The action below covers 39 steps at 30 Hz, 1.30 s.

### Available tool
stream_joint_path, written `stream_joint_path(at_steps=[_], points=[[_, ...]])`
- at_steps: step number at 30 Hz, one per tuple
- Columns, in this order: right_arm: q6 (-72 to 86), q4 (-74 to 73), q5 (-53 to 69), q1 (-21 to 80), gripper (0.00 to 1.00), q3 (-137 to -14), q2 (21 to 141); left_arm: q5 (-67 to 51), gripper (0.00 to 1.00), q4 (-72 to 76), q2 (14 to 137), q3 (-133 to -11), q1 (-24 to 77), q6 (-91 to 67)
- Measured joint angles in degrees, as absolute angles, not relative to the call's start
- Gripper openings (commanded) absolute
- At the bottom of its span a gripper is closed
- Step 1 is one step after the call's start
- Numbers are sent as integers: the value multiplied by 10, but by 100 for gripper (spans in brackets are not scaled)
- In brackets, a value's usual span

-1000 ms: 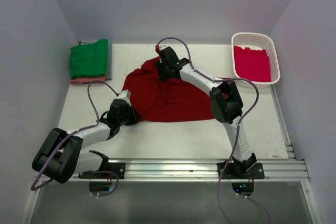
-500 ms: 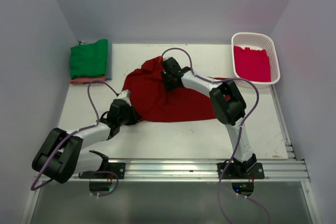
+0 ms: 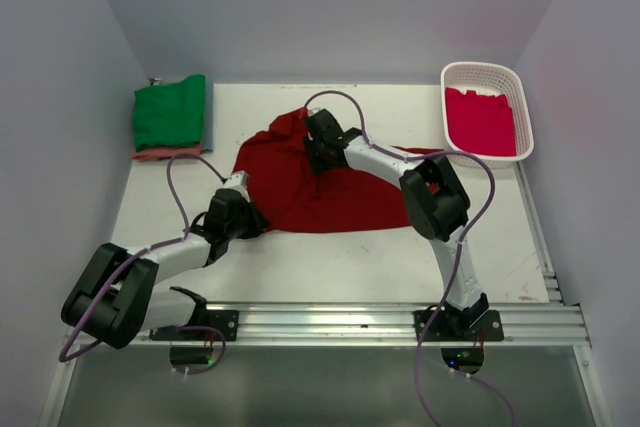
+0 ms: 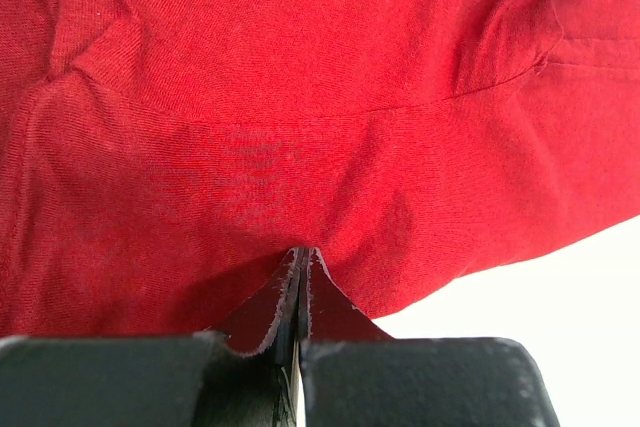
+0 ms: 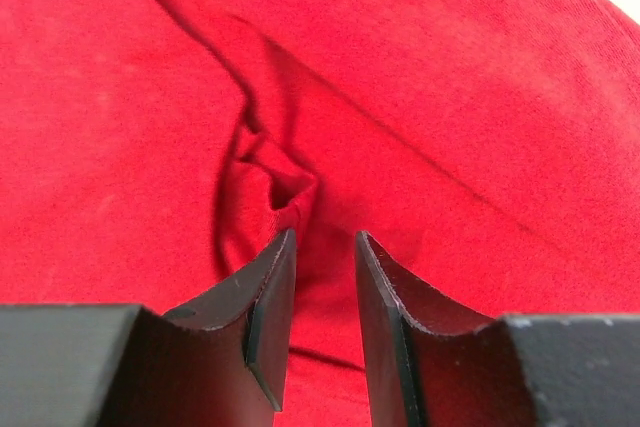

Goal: Fold and stack the t-shirts
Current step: Fold the tshirt

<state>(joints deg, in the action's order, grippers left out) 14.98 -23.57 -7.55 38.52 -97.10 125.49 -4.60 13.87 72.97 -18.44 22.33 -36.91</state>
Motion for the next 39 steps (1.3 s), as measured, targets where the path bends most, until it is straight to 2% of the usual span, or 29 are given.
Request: stream_joint_path(at_steps=[25, 33, 39], points=[[145, -252, -100, 413, 31, -1027, 1265, -45, 0, 141, 732, -185, 225, -369], [145, -258, -101, 413, 26, -1026, 1279, -45, 0, 141, 732, -185, 225, -369], [145, -259, -110, 413, 25, -1026, 1279, -45, 0, 141, 732, -185, 225, -369]])
